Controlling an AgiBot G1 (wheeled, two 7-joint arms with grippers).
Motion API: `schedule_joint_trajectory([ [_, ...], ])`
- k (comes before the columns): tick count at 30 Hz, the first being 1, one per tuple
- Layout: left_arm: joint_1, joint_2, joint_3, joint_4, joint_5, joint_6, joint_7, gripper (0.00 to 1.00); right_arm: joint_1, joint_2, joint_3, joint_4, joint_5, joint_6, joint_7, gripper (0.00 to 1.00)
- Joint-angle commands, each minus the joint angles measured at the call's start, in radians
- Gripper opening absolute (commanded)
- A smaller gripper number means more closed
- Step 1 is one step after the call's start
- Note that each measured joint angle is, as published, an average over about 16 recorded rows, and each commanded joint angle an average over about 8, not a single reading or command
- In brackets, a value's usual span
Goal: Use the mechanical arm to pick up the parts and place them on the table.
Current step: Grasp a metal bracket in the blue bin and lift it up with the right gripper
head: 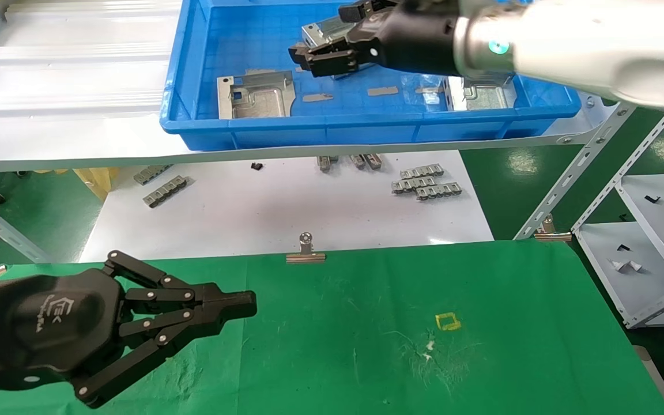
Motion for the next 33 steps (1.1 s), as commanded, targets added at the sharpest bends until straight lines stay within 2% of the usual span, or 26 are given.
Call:
schedule_joint_trajectory([
  [1, 0.000, 0.000, 0.000, 0.000, 0.000, 0.000, 0.000, 0.00, 0.045, -0.054, -0.022, -0.084, -0.039, 0.023, 0.005, 0.76],
  [6, 0.000, 0.000, 0.000, 0.000, 0.000, 0.000, 0.000, 0.00, 0.110, -0.108, -0.067, -0.219, -0.087, 0.041, 0.015, 0.14],
  [8, 0.000, 0.000, 0.000, 0.000, 0.000, 0.000, 0.000, 0.00, 0.126, -0.115, -0.085, -0.247, -0.097, 0.045, 0.024, 0.00],
  [15, 0.000, 0.000, 0.000, 0.000, 0.000, 0.000, 0.000, 0.00, 0.141, -0.123, -0.138, -0.267, -0.082, 0.078, 0.075, 0.00],
  [27, 0.000, 0.000, 0.000, 0.000, 0.000, 0.000, 0.000, 0.00, 0.093, -0.127, -0.239, -0.208, 0.001, 0.171, 0.160, 0.00],
  [28, 0.000, 0.000, 0.000, 0.000, 0.000, 0.000, 0.000, 0.05, 0.089, -0.127, -0.247, -0.203, 0.009, 0.181, 0.166, 0.00],
  [33, 0.000, 0.000, 0.001, 0.000, 0.000, 0.000, 0.000, 0.68, 0.075, -0.127, -0.289, -0.184, 0.052, 0.234, 0.193, 0.00],
])
